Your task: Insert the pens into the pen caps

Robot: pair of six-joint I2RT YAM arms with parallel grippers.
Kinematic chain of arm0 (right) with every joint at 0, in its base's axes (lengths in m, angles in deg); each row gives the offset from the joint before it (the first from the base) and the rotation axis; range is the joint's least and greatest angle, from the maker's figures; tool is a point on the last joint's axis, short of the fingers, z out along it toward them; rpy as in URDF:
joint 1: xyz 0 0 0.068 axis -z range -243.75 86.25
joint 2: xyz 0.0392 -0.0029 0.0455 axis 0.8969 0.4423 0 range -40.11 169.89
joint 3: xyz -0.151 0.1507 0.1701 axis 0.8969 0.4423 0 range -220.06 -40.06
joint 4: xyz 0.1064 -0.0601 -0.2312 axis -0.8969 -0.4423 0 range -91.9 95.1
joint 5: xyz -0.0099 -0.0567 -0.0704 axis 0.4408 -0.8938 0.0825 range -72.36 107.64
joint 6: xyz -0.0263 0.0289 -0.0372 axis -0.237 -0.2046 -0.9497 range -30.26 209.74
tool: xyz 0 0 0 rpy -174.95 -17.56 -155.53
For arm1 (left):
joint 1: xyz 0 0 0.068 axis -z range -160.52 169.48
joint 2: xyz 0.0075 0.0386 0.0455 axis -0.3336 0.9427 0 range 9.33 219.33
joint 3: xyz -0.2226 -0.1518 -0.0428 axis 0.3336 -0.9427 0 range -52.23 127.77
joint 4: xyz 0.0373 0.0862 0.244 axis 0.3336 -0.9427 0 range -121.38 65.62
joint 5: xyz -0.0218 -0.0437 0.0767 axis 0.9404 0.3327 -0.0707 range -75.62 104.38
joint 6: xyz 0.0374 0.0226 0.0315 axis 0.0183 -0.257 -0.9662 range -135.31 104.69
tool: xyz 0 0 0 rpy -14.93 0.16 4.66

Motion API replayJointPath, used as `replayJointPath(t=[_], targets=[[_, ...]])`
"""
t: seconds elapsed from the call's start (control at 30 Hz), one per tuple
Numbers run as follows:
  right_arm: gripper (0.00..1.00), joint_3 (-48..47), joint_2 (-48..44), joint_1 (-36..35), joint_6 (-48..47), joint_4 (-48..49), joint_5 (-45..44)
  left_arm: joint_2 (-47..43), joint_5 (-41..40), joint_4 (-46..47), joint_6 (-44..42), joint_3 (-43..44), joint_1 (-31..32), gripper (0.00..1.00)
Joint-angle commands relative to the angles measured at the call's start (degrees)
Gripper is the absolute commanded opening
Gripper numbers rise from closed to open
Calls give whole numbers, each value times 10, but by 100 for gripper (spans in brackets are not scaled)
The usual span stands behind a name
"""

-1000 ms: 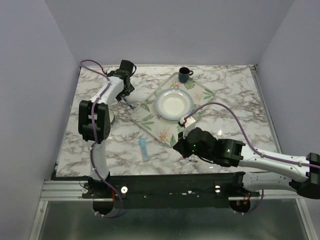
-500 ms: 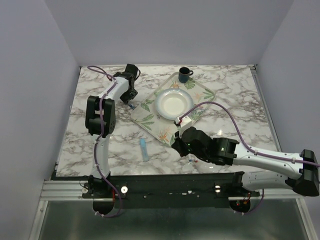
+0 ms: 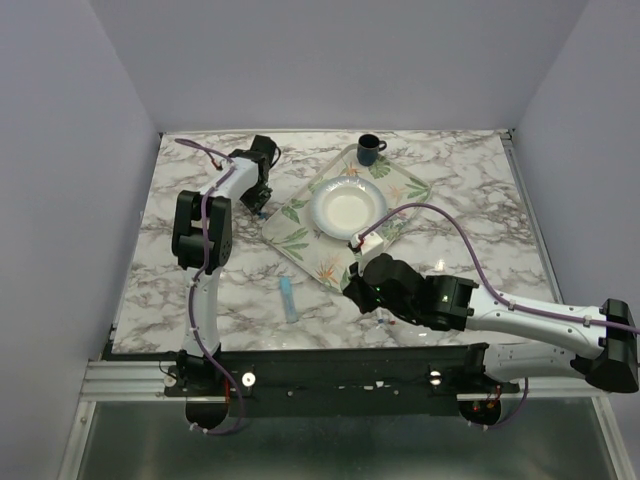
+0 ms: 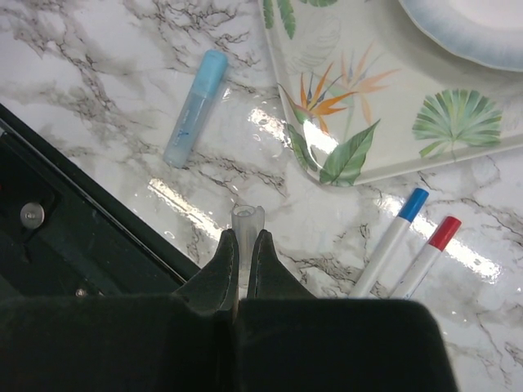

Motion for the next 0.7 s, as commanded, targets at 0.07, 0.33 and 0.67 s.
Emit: replayJointPath(t=[0.07,0.33,0.67], targets=[[1,-17,-5,-3,5,5,-6,25,-10,-11,17,-17,1,21],[1,-34,-7,-3,24,-19,-6,-37,-5,9,-28,-63,1,0],[1,-89,18,0,98,-46,-42,-304,-22,98,-202,-180,50,0]])
